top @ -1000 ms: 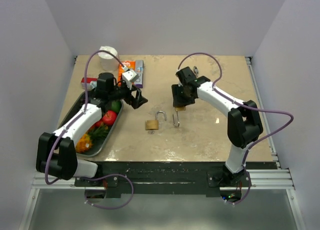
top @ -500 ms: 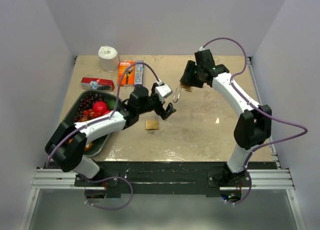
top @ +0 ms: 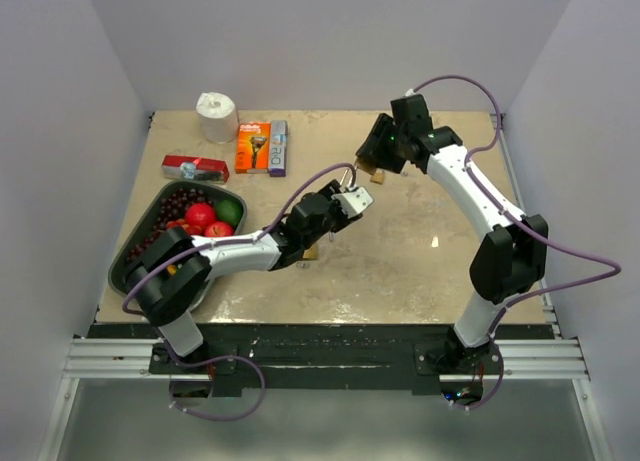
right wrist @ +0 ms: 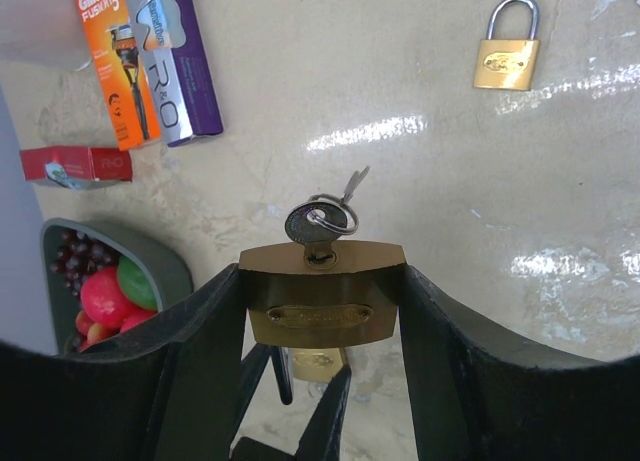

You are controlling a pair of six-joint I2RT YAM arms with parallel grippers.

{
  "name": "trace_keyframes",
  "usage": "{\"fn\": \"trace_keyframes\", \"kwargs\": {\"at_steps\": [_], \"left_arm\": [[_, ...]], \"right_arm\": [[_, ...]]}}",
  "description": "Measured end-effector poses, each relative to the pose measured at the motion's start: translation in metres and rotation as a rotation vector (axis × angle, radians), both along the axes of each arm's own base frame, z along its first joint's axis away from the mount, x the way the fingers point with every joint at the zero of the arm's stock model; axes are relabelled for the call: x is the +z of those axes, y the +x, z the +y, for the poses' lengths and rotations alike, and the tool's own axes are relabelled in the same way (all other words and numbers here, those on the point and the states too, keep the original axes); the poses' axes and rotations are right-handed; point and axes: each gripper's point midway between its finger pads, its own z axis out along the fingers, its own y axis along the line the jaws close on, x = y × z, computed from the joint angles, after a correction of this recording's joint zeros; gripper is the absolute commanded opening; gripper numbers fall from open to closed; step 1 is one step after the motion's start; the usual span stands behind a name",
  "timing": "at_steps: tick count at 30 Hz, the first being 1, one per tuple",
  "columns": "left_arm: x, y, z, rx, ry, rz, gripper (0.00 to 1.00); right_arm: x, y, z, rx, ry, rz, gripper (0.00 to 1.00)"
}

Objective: Lock with the key
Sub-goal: Lock the lock.

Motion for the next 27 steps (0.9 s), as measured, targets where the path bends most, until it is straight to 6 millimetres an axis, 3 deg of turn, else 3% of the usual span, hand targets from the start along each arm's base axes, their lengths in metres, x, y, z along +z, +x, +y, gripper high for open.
{"fn": "trace_keyframes", "kwargs": {"at_steps": [7, 10, 11, 13, 16, 17, 21, 25, 27], "left_arm": [[0.005, 0.019, 0.007, 0.090, 0.045, -0.072, 0.38], [0.010, 0.023, 0.006, 0.104, 0.045, -0.094, 0.22], [0.010, 0.024, 0.006, 0.106, 0.050, -0.098, 0.06], [0.010, 0.025, 0.007, 0.121, 0.056, -0.106, 0.00], [0.017, 0.031, 0.012, 0.163, 0.034, -0.121, 0.00], [0.018, 0.032, 0.013, 0.167, 0.032, -0.124, 0.00], [0.018, 0.033, 0.013, 0.165, 0.034, -0.123, 0.00], [0.013, 0.029, 0.010, 0.120, 0.044, -0.094, 0.00], [0.005, 0.023, 0.008, 0.077, 0.052, -0.046, 0.00]], "right_arm": [[-0.006, -0.005, 0.004, -0.002, 0.033, 0.032, 0.00], [-0.008, -0.006, 0.006, -0.005, 0.046, 0.042, 0.00], [-0.008, -0.006, 0.007, -0.006, 0.052, 0.042, 0.00], [-0.007, -0.005, 0.007, -0.021, 0.064, 0.047, 0.00], [-0.006, -0.003, 0.006, -0.065, 0.109, 0.065, 0.40], [-0.005, -0.003, 0.006, -0.069, 0.115, 0.064, 0.65], [-0.004, -0.004, 0.008, -0.049, 0.117, 0.062, 0.98], [0.004, -0.002, 0.010, -0.013, 0.101, 0.023, 0.99], [0.018, 0.006, 0.009, 0.003, 0.097, -0.031, 0.99]]}}
